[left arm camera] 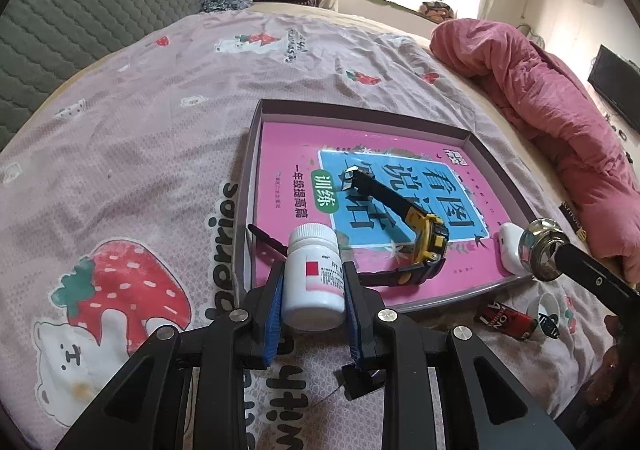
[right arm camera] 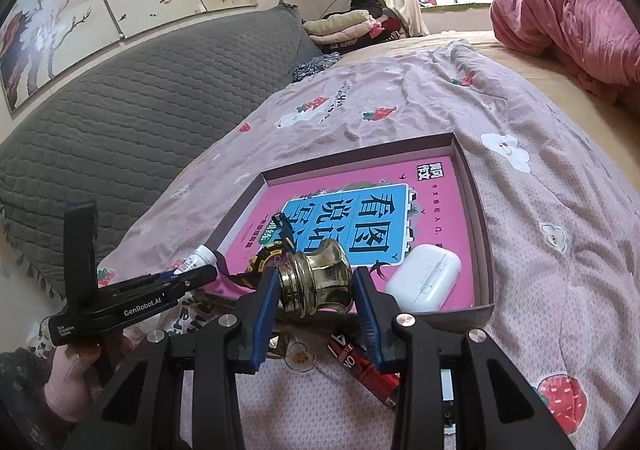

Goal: Organize rigid objects
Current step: 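Lift the pill bottle with the left gripper while the right grasps the brass doorknob, then carry the pill bottle and doorknob over the grey box with both grippers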

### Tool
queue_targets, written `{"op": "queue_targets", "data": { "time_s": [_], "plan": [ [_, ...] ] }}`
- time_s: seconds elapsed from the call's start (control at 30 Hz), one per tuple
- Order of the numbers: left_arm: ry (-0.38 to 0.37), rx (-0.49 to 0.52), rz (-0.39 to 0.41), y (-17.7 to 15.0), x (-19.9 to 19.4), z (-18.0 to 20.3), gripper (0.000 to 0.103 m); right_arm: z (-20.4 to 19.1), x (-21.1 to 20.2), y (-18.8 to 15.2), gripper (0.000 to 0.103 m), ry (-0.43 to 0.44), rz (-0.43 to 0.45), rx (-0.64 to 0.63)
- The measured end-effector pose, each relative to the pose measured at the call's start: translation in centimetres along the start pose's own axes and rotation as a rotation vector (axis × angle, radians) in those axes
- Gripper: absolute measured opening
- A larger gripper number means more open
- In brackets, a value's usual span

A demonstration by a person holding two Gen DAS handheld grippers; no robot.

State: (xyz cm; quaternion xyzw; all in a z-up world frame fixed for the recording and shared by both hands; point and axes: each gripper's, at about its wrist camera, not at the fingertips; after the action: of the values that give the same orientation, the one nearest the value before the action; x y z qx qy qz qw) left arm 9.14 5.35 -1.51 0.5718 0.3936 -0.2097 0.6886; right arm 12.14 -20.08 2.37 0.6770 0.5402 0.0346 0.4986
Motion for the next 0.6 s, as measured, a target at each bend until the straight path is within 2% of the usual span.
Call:
{"op": "queue_targets", "data": {
  "time_s": [0.6],
  "plan": [
    [-0.010,-0.023,-0.020,0.6,1.5,0.2,0.027,0.3,1.3,0.4,0.038,-0.006,-0.010,-0.010]
  ]
}}
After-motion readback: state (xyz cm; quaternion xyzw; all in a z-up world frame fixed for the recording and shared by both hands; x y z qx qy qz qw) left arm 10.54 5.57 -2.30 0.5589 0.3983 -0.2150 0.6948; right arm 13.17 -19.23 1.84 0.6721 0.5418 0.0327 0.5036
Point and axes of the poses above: each gripper's, at about its wrist camera, not at the fingertips, and x roughly the way its jaws point, z to its right, y to its top, and after that the axes turned 12 degrees about y, right-handed
